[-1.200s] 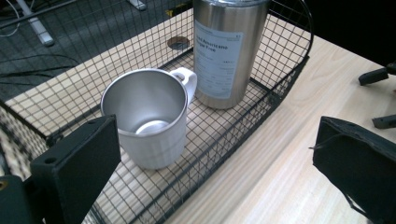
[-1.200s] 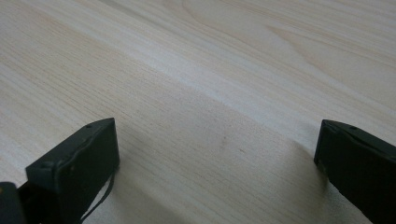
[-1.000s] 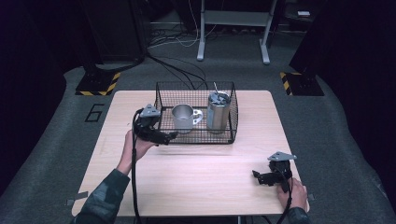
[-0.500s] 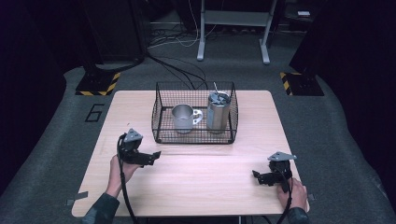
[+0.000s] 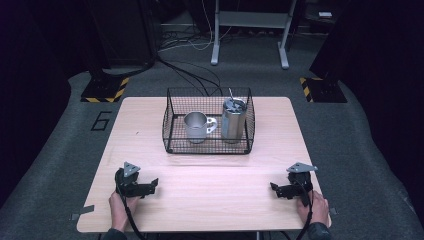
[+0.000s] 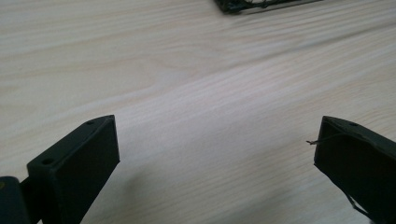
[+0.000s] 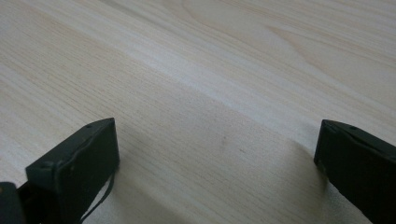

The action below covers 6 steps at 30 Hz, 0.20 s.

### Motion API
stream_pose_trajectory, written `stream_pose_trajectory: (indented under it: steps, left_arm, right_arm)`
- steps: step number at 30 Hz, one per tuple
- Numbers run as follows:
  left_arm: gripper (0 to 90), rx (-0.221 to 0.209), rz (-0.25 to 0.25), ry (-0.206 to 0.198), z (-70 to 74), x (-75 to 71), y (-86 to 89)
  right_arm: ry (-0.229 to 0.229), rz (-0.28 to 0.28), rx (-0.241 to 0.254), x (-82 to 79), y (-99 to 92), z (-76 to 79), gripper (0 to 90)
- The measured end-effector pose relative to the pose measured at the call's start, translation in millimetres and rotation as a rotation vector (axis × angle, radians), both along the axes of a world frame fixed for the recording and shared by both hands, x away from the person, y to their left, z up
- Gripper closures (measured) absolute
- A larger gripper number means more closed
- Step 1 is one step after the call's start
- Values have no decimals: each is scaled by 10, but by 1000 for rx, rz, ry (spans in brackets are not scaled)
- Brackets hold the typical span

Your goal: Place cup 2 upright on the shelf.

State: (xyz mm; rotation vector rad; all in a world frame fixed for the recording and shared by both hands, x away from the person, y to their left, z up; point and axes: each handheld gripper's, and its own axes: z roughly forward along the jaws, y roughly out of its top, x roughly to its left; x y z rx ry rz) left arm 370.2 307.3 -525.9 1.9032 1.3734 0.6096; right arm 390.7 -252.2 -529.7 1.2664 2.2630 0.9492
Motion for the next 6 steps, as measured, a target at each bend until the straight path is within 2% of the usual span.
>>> stream_pose_trajectory:
  steps: [3, 6]
  left_arm:
    - [2, 8, 0, 19, -42, 6, 33]
    - [2, 49, 19, 19, -48, 10, 36]
  right_arm:
    - [0, 0, 0, 0, 0, 0, 0]
    - [0, -1, 0, -1, 2, 1, 0]
